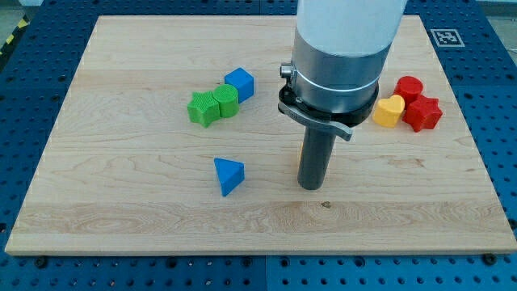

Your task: Push the yellow hexagon close to the red circle

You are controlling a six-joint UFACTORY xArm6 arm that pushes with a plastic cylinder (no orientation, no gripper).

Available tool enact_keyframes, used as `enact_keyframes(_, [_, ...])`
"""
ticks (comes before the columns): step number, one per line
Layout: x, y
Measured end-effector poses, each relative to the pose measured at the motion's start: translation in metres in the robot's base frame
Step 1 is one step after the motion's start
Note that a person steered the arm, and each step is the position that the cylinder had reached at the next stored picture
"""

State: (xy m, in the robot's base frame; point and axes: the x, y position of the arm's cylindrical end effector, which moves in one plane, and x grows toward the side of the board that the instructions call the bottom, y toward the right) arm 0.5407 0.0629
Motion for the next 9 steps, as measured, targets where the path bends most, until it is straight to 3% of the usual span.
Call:
enact_keyframes(4, [-0.001, 0.014])
enact_keyframes(6, [-0.043, 0.015])
enact_keyframes(9, [-0.058, -0.03])
